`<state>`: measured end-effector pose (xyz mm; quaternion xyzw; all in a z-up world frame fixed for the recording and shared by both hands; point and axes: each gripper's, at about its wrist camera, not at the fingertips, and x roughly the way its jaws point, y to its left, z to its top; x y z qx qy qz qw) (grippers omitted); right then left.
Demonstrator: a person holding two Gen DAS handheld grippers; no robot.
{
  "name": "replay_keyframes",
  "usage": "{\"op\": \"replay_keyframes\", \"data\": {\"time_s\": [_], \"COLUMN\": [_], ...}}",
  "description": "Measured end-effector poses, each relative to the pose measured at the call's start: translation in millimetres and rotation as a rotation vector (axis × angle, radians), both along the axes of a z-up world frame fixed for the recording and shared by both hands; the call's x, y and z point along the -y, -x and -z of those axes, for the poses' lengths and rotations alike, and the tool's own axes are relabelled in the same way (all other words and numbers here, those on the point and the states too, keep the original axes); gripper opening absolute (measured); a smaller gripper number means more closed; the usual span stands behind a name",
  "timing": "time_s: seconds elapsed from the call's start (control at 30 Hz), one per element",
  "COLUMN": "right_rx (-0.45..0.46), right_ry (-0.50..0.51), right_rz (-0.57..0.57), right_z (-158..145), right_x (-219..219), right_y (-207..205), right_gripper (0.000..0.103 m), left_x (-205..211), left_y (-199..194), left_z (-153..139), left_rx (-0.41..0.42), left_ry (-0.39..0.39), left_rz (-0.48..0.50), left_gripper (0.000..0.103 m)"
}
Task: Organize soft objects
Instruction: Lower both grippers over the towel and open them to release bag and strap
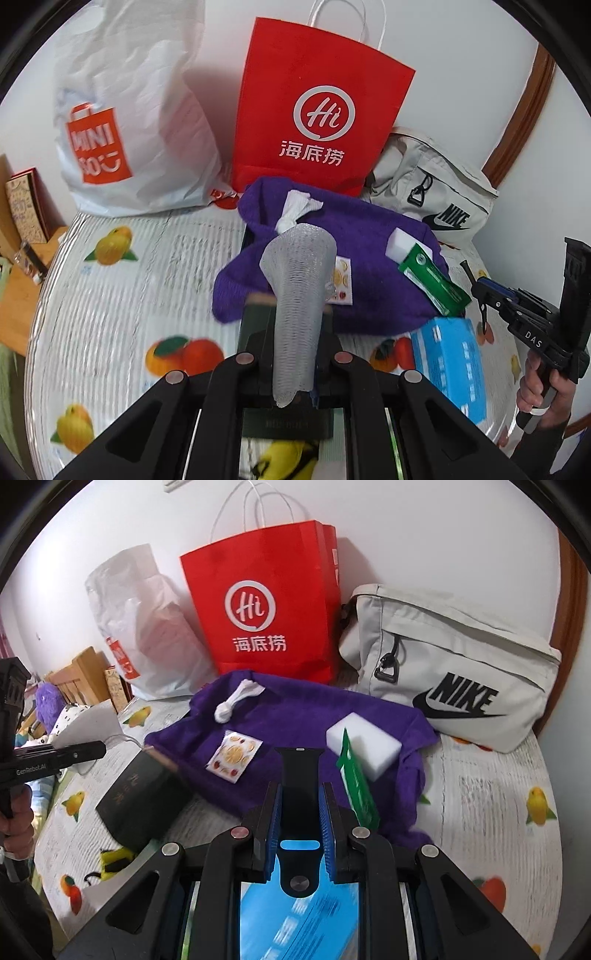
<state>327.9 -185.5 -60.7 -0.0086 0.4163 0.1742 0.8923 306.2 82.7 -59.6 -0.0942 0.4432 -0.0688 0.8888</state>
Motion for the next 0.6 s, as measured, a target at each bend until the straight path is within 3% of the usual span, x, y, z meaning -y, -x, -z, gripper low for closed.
{"op": "replay_keyframes", "data": {"time_s": [0.3,0.6], "right_rx": [-0.054,-0.123], "right_ry": [0.029,0.055], "right_rz": [-0.017,-0.026], "right_z": [25.8,52.9], "right_x": [-4.5,0.1], "right_y": [-42.5,-74.5], "right_gripper": [0.020,0.021], "left_x": [13.0,31.8], "left_y": [-57.3,-106.7], "left_z": [13.7,35.4], "left_rx": [-0.040,-0.101], "left_ry": [0.020,-0.010], "left_rz": [0.032,0.076], "left_gripper": [0.011,0.011]}}
